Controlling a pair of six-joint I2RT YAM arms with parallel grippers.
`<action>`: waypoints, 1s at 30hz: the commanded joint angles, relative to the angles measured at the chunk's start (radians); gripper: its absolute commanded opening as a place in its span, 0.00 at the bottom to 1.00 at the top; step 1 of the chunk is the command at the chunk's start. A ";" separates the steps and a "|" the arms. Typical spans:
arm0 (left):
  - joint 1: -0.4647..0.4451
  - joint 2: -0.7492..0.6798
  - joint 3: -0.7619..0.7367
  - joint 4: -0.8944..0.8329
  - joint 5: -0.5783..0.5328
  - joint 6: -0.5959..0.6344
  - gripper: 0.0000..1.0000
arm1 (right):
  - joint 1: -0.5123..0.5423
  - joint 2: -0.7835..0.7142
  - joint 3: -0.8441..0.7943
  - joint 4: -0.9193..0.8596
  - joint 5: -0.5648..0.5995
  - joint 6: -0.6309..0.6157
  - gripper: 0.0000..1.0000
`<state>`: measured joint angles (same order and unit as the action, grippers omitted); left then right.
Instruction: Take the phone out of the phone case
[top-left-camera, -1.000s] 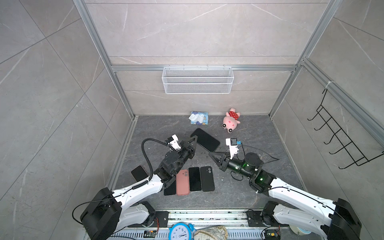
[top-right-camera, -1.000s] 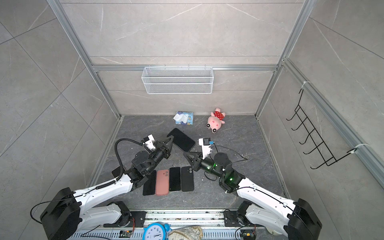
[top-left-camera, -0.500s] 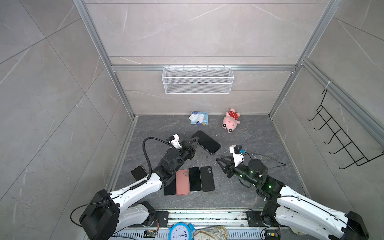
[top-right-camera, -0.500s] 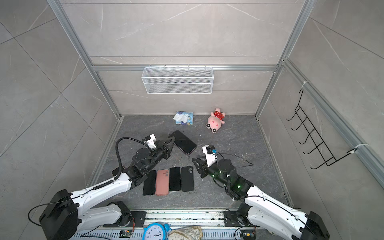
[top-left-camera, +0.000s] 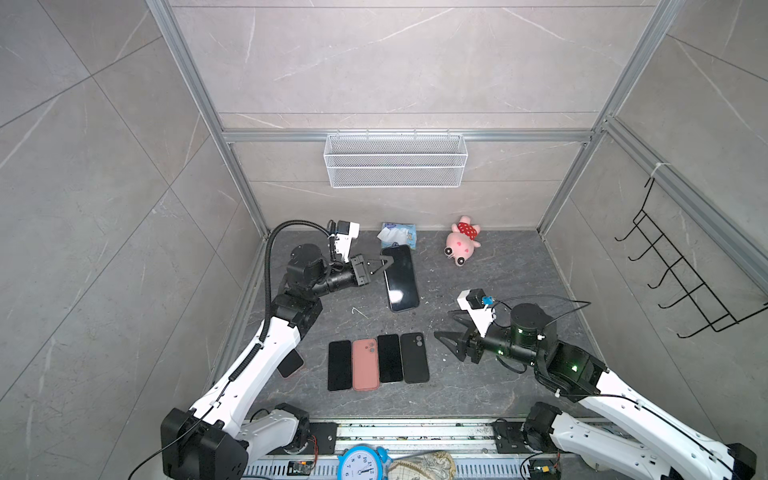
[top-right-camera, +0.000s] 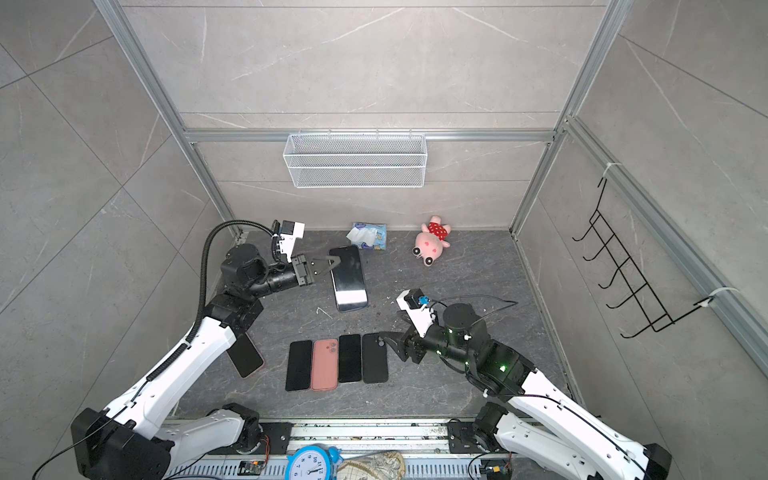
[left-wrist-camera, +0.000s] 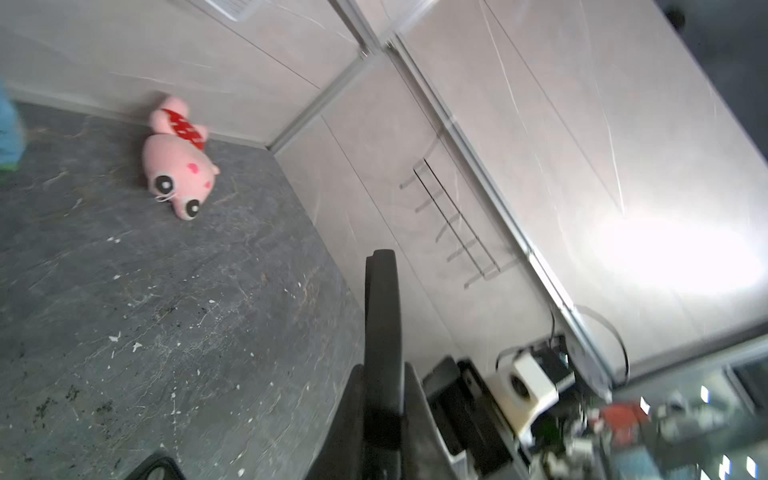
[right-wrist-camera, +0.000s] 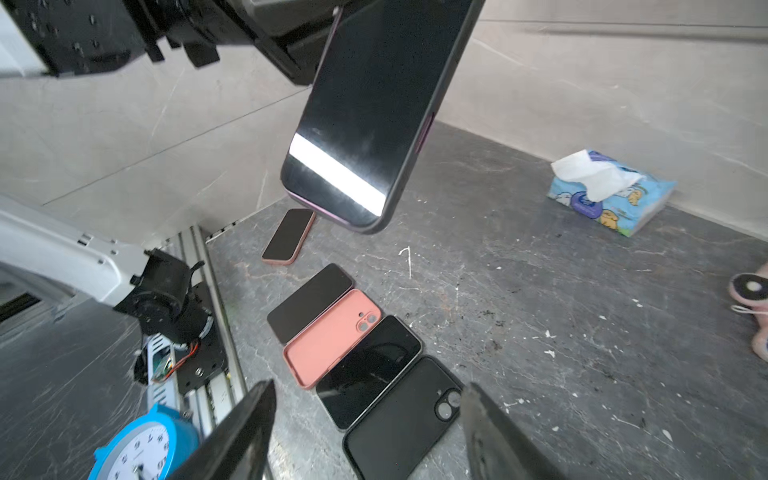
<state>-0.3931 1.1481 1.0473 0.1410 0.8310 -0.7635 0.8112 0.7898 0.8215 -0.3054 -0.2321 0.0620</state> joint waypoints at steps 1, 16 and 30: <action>-0.001 -0.026 0.052 -0.121 0.259 0.292 0.00 | -0.001 0.039 0.050 -0.153 -0.107 -0.158 0.72; -0.027 -0.018 0.001 0.148 0.385 0.190 0.00 | -0.001 0.220 0.189 -0.130 -0.307 -0.300 0.62; -0.047 -0.012 -0.022 0.208 0.367 0.165 0.00 | -0.002 0.294 0.237 -0.078 -0.348 -0.277 0.48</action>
<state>-0.4343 1.1511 1.0187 0.2607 1.1812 -0.5819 0.8112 1.0763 1.0153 -0.4156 -0.5503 -0.2218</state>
